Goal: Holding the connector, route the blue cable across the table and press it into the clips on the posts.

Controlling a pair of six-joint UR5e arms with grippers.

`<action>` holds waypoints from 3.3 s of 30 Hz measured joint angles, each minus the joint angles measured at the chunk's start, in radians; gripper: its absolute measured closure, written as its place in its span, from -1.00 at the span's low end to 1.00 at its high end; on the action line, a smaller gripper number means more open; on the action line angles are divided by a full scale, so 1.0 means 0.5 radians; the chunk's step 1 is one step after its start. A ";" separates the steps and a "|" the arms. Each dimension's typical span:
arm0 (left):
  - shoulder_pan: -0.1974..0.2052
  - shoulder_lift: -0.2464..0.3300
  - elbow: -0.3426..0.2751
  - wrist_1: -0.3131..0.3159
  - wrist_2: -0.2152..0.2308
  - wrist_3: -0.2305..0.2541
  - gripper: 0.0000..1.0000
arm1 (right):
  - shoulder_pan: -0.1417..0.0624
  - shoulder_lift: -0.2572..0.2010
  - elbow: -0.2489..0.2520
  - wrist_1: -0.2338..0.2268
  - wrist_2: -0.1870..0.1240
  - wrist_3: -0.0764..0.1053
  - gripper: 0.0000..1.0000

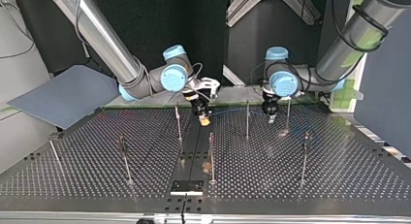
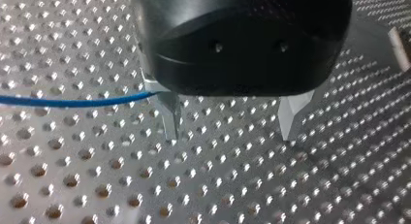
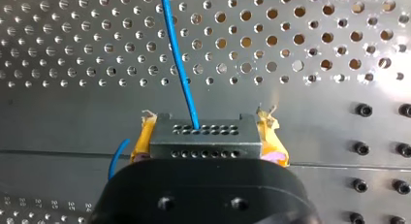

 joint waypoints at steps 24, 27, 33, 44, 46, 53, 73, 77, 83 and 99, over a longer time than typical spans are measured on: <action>-0.131 0.401 -0.398 0.136 -0.012 -0.124 -1.00 | -0.034 0.001 0.011 0.021 0.022 0.026 1.00; -0.173 0.459 -0.456 0.116 -0.021 -0.118 -1.00 | -0.038 0.001 0.017 0.032 0.023 0.026 1.00; -0.291 0.536 -0.514 0.069 -0.118 -0.115 -1.00 | -0.043 0.002 0.019 0.047 0.025 0.026 1.00; -0.510 0.523 -0.493 0.188 -0.129 -0.141 -1.00 | -0.059 0.002 0.019 0.049 0.026 0.028 1.00; -0.527 0.499 -0.469 0.196 -0.113 -0.149 -1.00 | -0.060 0.002 0.019 0.048 0.026 0.028 1.00; -0.555 0.385 -0.357 0.189 -0.103 -0.156 -1.00 | -0.069 0.001 0.019 0.048 0.024 0.028 1.00; -0.534 0.052 -0.011 0.119 -0.117 -0.228 -1.00 | -0.090 0.002 0.019 0.042 0.027 0.028 1.00; -0.538 -0.023 0.071 0.069 -0.140 -0.227 -1.00 | -0.093 0.002 0.019 0.042 0.022 0.028 1.00; -0.531 -0.118 0.175 0.087 -0.216 -0.239 -1.00 | -0.095 0.003 0.019 0.042 0.018 0.028 1.00; -0.549 -0.142 0.287 0.076 -0.364 -0.204 0.44 | -0.102 0.003 0.019 0.039 0.019 0.028 1.00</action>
